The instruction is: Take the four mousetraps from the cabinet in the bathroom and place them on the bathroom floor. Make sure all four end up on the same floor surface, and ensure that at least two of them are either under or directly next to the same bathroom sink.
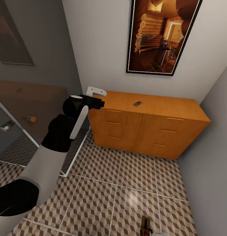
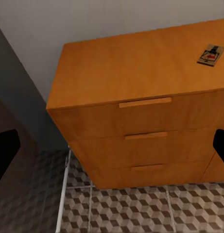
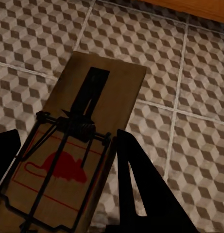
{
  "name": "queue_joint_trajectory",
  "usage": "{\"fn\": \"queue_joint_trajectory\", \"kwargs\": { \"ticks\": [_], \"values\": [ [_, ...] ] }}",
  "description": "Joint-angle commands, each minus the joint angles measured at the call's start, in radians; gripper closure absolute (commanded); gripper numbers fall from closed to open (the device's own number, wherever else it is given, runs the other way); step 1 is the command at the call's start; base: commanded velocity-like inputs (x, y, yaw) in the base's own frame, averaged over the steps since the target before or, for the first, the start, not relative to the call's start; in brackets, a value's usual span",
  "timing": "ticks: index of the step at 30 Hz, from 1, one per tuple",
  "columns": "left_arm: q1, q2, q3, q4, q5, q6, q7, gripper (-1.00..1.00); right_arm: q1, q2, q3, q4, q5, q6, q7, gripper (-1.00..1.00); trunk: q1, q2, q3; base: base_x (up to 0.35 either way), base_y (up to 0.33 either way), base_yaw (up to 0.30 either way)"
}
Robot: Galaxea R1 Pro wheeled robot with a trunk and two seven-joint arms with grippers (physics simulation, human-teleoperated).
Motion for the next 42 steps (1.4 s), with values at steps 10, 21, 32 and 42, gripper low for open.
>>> {"fn": "queue_joint_trajectory", "kwargs": {
  "ticks": [10,21,32,42],
  "values": [
    [0.0,0.003,-0.002,0.003,0.012,0.003,0.008,-1.0,0.015,0.0,0.01,-0.002,-0.374,0.002,0.174,1.0,0.001,-0.002,-0.002,0.0,0.0,-0.001],
    [0.0,0.008,-0.002,0.01,0.012,0.003,-0.009,-1.0,0.016,0.003,0.011,-0.002,-0.417,0.002,0.209,1.0,0.001,-0.002,-0.002,0.051,0.032,-0.181],
    [0.0,0.028,-0.002,0.01,0.015,0.003,-0.014,-1.0,0.016,0.003,0.011,-0.002,-0.418,0.003,0.209,1.0,0.001,-0.002,-0.002,0.238,0.174,-0.213],
    [0.0,0.03,-0.002,0.036,0.017,0.003,-0.041,-1.0,0.016,0.005,0.011,-0.002,-0.417,0.003,0.21,1.0,0.001,-0.002,-0.002,0.244,0.203,-0.016]
  ]
}}
